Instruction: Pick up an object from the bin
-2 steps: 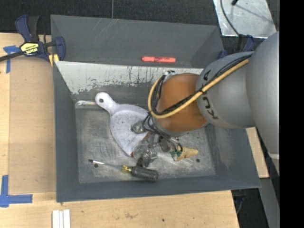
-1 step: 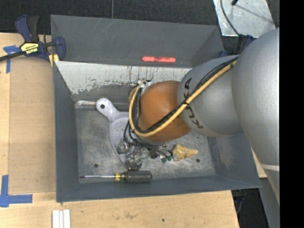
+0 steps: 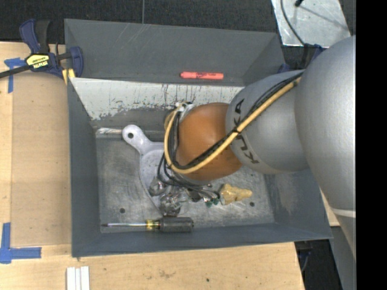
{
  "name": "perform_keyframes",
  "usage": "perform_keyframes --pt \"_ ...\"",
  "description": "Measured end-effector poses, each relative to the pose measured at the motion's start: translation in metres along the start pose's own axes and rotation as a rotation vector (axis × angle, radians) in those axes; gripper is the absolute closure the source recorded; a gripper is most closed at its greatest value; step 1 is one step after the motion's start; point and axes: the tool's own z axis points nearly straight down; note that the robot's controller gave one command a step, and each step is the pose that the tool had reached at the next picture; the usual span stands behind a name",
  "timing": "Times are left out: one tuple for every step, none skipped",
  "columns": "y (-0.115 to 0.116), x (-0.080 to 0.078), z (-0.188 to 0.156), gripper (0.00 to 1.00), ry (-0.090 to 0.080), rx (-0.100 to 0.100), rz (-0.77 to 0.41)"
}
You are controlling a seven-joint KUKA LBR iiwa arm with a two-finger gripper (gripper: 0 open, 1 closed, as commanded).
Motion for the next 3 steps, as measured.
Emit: perform_keyframes --pt "0.008 0.005 -0.045 1.00 0.036 -0.011 -0.012" --pt "0.027 -0.015 -0.113 1.00 0.036 -0.012 -0.030" --pt "0.006 -0.007 -0.180 1.00 0.035 -0.014 -0.102"
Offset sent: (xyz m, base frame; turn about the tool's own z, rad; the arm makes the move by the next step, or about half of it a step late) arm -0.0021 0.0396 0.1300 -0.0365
